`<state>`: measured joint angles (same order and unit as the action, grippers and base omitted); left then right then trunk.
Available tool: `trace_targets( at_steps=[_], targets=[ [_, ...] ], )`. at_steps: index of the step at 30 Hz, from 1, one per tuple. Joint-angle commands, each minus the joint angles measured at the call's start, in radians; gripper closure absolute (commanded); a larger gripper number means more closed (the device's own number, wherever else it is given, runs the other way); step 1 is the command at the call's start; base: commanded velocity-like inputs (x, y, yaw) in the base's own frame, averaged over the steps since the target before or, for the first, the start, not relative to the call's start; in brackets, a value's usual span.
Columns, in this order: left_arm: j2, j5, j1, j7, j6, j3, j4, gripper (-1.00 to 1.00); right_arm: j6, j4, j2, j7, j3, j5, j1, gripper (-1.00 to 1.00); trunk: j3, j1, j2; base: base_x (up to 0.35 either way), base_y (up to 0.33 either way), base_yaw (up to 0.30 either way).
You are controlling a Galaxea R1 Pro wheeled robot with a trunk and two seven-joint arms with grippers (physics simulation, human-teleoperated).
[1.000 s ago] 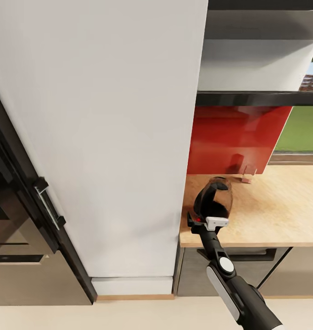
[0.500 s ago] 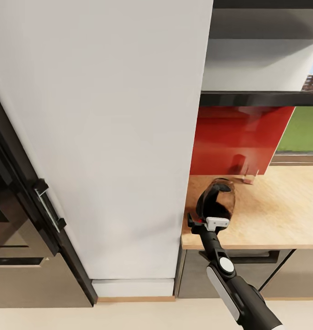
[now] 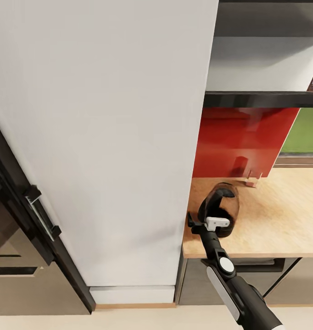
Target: Set up a coffee station on the kitchen countertop: keep the coffee maker on the countertop, move the bottle of coffee from the kitchen shelf to the counter next to the coffee maker, place a paper coffee filter on top of the coffee maker, put the saucer next to the coffee maker with the coffee cup on the saucer, and place the electric kettle next to the coffee maker.
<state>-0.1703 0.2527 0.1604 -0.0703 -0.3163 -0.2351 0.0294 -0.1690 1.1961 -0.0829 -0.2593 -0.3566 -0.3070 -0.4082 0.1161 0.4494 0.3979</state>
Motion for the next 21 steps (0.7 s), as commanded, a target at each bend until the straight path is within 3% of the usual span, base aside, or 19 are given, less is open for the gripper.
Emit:
trace_targets(
  at_steps=[1,9,21],
  targets=[
    [0.0,0.007,0.001,-0.003,-0.003,-0.008,0.0,-1.0,-0.006,0.0,-0.001,-0.006,-0.004,-0.011,-0.001,-1.0,0.002,0.001,0.002,0.004,0.0,0.0],
    [0.0,0.006,0.001,-0.003,-0.003,-0.009,0.0,-1.0,-0.007,0.001,-0.003,-0.006,-0.003,-0.011,-0.001,-1.0,0.002,0.001,0.002,0.104,0.0,0.0],
    [0.0,0.006,0.001,-0.003,-0.003,-0.009,-0.001,-1.0,-0.007,0.002,-0.003,-0.006,-0.002,-0.011,-0.001,-1.0,0.002,0.001,0.002,0.01,0.0,0.0]
  ],
)
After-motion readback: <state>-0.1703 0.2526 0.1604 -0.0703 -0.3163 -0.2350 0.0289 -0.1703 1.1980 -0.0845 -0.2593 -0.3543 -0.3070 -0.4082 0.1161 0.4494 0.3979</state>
